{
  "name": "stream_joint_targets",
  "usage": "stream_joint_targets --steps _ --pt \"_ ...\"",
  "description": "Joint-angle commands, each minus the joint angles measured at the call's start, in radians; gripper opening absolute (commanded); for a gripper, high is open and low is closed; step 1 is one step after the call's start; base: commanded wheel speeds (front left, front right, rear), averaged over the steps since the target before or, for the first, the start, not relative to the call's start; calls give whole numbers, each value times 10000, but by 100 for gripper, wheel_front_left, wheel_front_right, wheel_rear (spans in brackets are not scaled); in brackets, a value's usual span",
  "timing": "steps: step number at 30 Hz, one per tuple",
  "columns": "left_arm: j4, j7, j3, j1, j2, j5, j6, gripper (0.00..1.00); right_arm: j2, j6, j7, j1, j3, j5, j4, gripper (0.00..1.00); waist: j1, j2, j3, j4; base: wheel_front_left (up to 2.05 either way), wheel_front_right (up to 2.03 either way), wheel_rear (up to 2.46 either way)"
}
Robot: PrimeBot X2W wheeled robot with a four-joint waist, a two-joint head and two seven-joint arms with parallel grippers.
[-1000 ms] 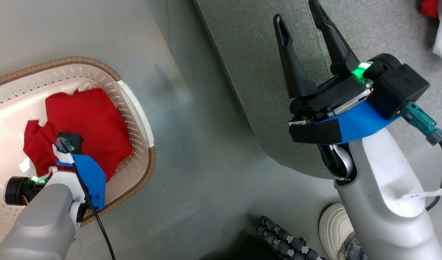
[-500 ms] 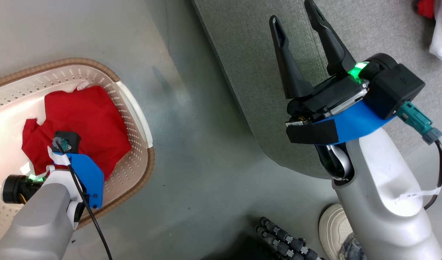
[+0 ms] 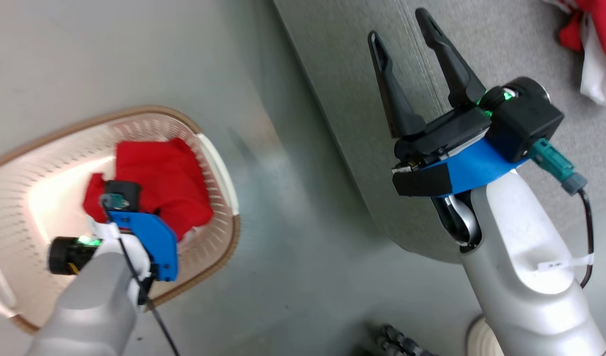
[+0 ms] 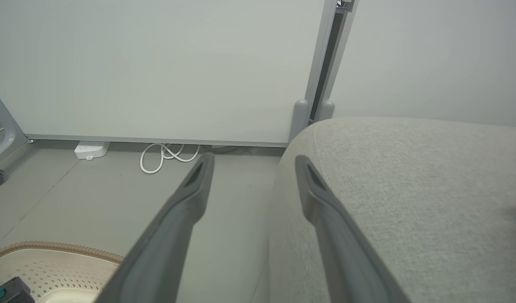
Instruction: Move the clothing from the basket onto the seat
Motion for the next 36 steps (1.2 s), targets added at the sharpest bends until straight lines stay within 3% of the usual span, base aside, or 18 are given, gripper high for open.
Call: stream_joint_targets --steps 1,19,27,36 --pt "71 -235 -4 80 -268 -88 -110 0 2 1 -55 255 -89 -208 133 100 0 0 -934 767 0 0 0" --pt "343 -2377 -482 568 -2156 -324 -1089 0 -5 1 934 2349 -349 -1115 734 100 0 0 -5240 3059 0 0 0" --pt "-316 -2515 -1137 207 -2468 -424 -1166 0 -42 1 1366 3457 -515 -1062 655 100 0 0 -6630 3695 0 0 0" --pt "-1263 -2361 -1806 -658 -2529 -842 -1148 0 -18 1 1702 4162 -539 -988 379 100 0 0 -7177 4015 0 0 0"
